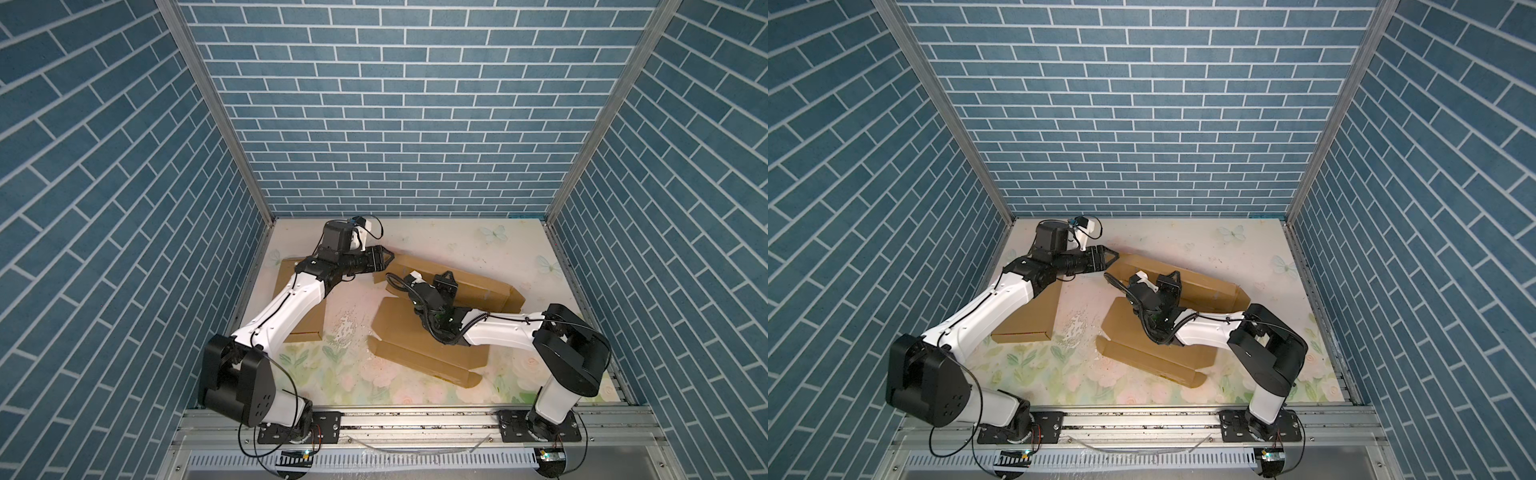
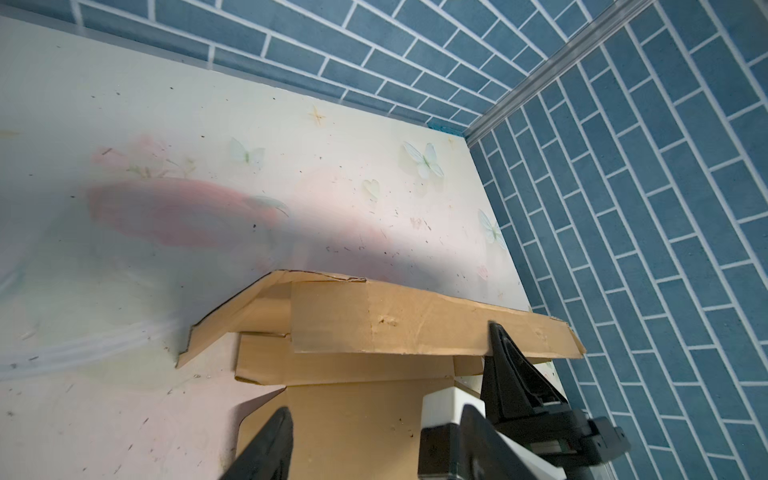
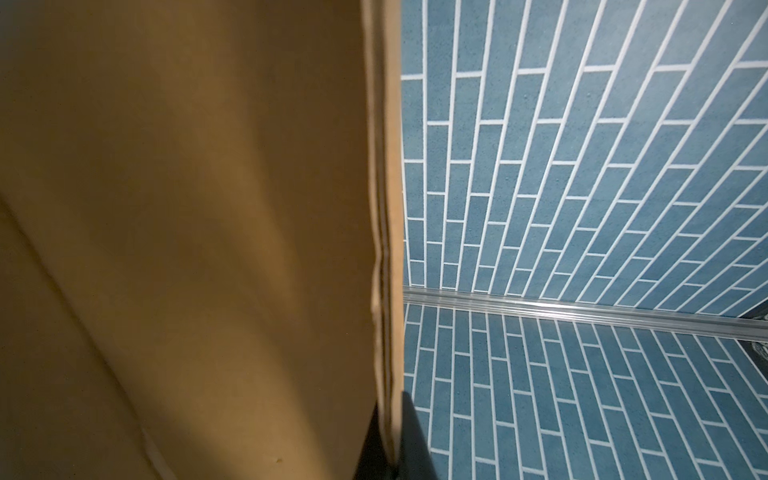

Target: Fold the paper box

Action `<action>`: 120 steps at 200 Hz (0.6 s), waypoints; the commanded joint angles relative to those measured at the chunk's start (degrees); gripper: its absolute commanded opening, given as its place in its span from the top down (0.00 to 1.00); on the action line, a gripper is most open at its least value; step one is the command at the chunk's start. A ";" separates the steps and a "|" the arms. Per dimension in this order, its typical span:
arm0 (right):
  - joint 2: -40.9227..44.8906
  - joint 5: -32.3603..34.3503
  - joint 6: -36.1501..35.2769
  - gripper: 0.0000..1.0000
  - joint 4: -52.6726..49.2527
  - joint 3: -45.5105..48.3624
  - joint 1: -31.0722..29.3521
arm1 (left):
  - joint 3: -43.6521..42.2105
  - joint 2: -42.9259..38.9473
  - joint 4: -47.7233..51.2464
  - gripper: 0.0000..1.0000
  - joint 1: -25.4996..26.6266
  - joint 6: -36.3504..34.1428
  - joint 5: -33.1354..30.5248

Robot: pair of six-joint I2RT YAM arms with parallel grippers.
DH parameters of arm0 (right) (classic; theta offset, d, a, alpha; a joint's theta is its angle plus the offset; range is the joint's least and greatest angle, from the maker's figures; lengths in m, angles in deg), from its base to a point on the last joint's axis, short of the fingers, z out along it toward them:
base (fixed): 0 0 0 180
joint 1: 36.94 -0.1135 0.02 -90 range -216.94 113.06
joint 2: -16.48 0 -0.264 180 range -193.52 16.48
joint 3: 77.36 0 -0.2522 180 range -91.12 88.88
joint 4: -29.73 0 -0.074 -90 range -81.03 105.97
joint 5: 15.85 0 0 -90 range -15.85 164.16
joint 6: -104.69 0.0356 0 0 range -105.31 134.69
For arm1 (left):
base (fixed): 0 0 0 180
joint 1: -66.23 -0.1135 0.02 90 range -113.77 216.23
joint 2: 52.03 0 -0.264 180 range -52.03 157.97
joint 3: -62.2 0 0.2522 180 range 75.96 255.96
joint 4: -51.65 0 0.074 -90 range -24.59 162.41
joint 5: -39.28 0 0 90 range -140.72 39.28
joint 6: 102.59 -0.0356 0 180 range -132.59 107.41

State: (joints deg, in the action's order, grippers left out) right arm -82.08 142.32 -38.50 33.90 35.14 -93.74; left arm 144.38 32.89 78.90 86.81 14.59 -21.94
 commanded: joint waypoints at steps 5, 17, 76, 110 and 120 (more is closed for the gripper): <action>-0.83 -2.24 1.30 1.00 -2.20 -1.94 0.93 | 3.12 3.82 -0.79 0.36 0.64 -1.54 2.47; -1.19 -2.30 1.42 1.00 -2.16 -2.12 1.15 | 4.22 5.41 -1.06 0.36 0.81 -1.85 2.84; -1.96 -2.93 2.67 1.00 -2.87 -2.50 1.51 | 8.52 13.00 -1.24 0.36 2.57 -3.54 4.27; -2.17 -3.36 3.79 1.00 -3.94 -2.86 1.60 | 9.78 16.58 -1.24 0.37 3.90 -3.79 4.75; -2.38 -3.56 4.11 1.00 -3.98 -2.89 1.65 | 9.80 17.46 -1.94 0.37 4.46 -3.20 5.73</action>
State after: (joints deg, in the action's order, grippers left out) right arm -82.70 140.65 -37.58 32.96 34.05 -92.27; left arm 152.69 48.41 77.90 90.15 11.95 -18.18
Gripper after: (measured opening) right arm 0.050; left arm 0.633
